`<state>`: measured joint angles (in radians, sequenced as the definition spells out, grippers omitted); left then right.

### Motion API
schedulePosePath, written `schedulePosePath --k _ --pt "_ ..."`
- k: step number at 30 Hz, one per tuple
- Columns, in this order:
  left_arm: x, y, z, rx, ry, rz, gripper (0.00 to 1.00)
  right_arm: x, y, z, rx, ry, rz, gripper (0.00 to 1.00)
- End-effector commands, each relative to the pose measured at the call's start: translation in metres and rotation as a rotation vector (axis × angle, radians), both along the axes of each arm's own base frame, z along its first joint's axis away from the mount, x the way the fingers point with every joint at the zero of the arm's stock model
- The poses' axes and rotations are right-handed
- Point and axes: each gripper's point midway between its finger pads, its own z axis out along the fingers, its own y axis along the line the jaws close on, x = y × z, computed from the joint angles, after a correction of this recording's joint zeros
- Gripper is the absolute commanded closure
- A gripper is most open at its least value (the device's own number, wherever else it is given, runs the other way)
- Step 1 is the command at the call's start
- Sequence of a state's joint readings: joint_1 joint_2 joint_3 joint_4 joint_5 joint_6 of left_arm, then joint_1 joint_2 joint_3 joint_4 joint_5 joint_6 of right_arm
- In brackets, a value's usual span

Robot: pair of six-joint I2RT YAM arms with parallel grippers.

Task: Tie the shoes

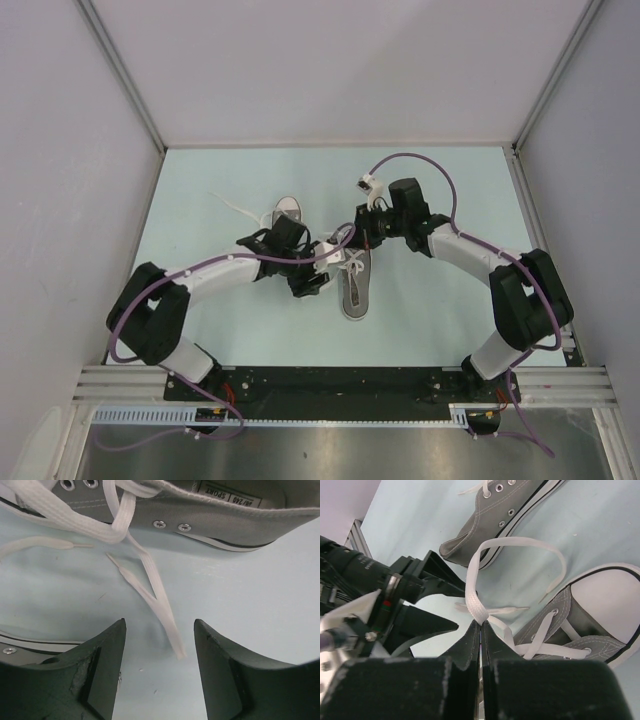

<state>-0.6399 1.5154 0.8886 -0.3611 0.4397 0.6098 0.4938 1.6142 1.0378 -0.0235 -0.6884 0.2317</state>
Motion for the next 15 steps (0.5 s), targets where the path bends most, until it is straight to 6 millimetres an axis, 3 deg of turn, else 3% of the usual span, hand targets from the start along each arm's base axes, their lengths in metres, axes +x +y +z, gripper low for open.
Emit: schedulePosePath --k 1,10,13,15 --pt "0.011 -0.002 -0.009 0.024 -0.043 0.023 0.39 0.005 0.004 0.002 0.008 -0.037 0.005 1.0" --pt "0.008 -0.002 -0.03 0.074 -0.002 0.013 0.44 0.003 0.007 -0.002 0.003 -0.034 0.01 1.0" --pt "0.008 -0.002 -0.034 0.089 0.002 0.008 0.54 0.003 0.008 -0.002 0.003 -0.036 0.016 1.0" --pt "0.007 -0.003 -0.034 0.086 -0.004 0.001 0.68 0.001 0.009 -0.001 0.002 -0.038 0.018 1.0"
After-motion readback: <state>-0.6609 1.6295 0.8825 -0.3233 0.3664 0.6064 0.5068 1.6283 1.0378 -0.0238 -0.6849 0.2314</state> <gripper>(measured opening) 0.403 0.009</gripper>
